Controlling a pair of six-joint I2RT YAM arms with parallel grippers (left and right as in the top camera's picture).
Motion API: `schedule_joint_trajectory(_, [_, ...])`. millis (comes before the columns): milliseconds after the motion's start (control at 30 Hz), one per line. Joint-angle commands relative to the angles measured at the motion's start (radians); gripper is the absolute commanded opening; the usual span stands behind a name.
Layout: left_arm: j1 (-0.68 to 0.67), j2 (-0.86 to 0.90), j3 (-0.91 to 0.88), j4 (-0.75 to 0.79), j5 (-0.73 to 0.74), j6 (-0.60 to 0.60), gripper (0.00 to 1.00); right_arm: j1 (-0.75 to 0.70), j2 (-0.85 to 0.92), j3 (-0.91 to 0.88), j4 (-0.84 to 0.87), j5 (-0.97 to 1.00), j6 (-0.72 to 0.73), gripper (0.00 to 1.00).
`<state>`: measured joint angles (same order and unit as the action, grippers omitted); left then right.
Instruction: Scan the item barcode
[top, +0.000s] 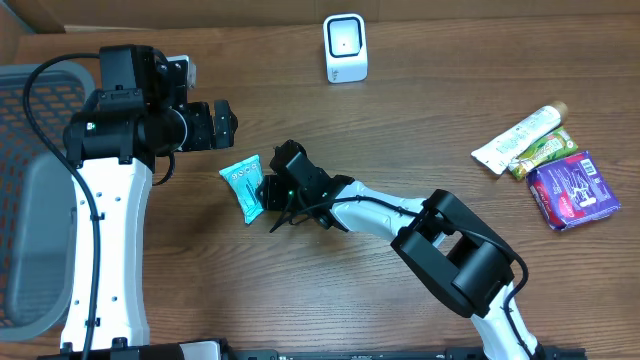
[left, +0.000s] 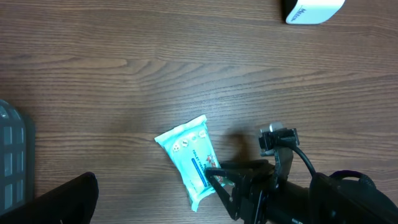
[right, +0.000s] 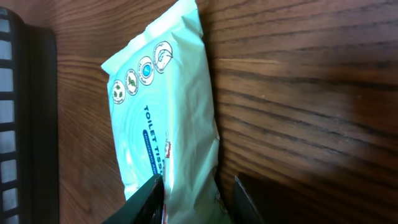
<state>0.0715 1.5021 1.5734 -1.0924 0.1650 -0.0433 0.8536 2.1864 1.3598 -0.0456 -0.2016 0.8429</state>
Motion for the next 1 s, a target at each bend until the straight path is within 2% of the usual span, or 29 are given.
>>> schedule_joint_trajectory(0, [-0.006,0.003,0.018,-0.001,0.008,0.025,1.0,0.005,0.034,0.022,-0.001,0.022,0.002,0.3])
schedule_joint_trajectory(100, [-0.006,0.003,0.018,0.0,0.008,0.025,1.0,-0.002,0.027,0.022,-0.024,-0.011,0.003,0.04])
schedule_joint_trajectory(267, [-0.006,0.003,0.018,-0.001,0.008,0.025,0.99,-0.075,-0.042,0.022,-0.14,-0.104,0.0,0.04])
schedule_joint_trajectory(367, [-0.006,0.003,0.018,-0.001,0.008,0.025,1.0,-0.19,-0.118,0.022,-0.266,-0.225,-0.217,0.04])
schedule_joint_trajectory(567, [-0.006,0.003,0.018,-0.001,0.008,0.025,1.0,-0.342,-0.15,0.023,-0.539,-0.394,-0.637,0.04])
schedule_joint_trajectory(633, [-0.006,0.003,0.018,-0.001,0.008,0.025,1.0,-0.39,-0.15,0.023,-0.638,-0.384,-0.803,0.08])
schedule_joint_trajectory(667, [-0.006,0.003,0.018,-0.001,0.008,0.025,0.99,-0.43,-0.15,0.023,-0.686,-0.359,-0.897,0.2])
schedule_joint_trajectory(700, [-0.006,0.003,0.018,-0.001,0.008,0.025,1.0,-0.453,-0.15,0.024,-0.695,-0.343,-0.92,0.33])
schedule_joint_trajectory(800, [-0.006,0.003,0.018,0.0,0.008,0.025,1.0,-0.526,-0.15,0.045,-0.713,-0.27,-0.914,0.46])
schedule_joint_trajectory(867, [-0.006,0.003,0.018,0.0,0.008,0.025,1.0,-0.581,-0.153,0.077,-0.732,-0.277,-0.813,0.47])
schedule_joint_trajectory(967, [-0.006,0.003,0.018,-0.001,0.008,0.025,1.0,-0.664,-0.169,0.135,-0.771,-0.407,-0.707,0.46])
